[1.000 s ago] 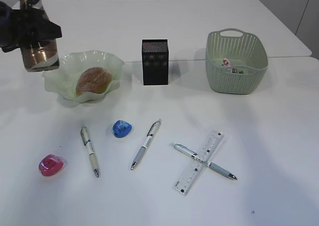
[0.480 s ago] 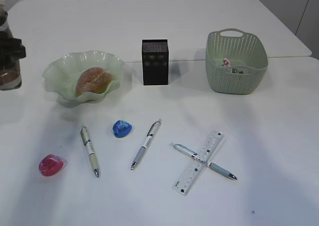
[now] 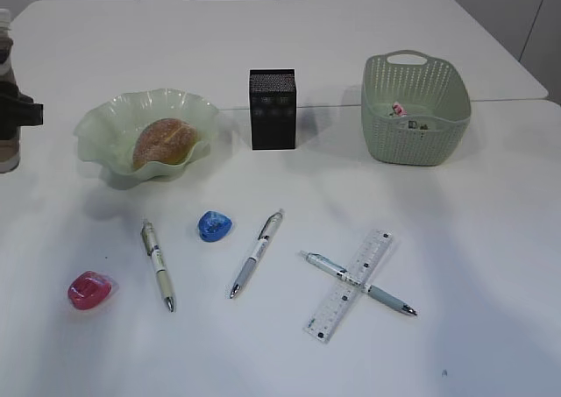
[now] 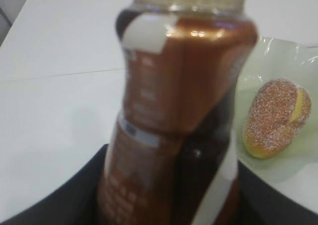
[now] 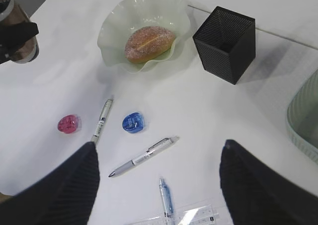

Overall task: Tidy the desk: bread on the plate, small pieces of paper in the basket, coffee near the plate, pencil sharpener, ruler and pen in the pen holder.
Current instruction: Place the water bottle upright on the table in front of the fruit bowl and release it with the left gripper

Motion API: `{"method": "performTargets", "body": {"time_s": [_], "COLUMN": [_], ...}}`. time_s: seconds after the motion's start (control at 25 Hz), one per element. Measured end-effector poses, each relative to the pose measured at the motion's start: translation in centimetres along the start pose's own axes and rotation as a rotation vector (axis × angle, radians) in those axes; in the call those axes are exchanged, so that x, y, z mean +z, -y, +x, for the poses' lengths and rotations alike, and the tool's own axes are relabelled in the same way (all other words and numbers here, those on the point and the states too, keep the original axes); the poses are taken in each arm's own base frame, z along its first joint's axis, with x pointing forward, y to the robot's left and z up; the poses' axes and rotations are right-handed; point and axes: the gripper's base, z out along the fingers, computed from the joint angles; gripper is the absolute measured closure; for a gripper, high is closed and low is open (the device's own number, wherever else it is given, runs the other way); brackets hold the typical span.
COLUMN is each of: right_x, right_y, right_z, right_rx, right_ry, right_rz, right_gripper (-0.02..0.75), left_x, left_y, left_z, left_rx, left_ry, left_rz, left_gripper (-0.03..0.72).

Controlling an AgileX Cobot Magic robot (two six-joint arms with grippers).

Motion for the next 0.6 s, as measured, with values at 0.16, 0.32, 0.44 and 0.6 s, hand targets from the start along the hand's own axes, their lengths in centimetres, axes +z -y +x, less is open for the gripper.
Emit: {"method": "performTargets", "body": {"time_s": [0.16,0.32,0.44,0.6], "right_x": [0.0,0.0,0.0,0.0], "right_y": [0.0,0.0,0.0,0.0], "right_z": [0.0,0.0,0.0,0.0], "right_rx": [0.002,0.002,0.002,0.002], "right_ry": [0.001,0.001,0.001,0.001], "right_rz": [-0.001,-0.001,-0.001,-0.001], "right_gripper": [0.152,0.152,0.152,0.152], "left_x": [0.1,1.3,2.5,3.7], "left_y": [0.4,0.7,0.9,1.0], "left_z": [0.0,1.1,2.4,3.8], "left_rx": [-0.019,-0.023,-0.020,-0.092], "left_ry": [0.032,0.002,-0.045,-0.083], "left_rz": [-0.021,-0.044,-0.050,-0.072], "left_gripper": [0.305,0.305,0.305,0.305]}}
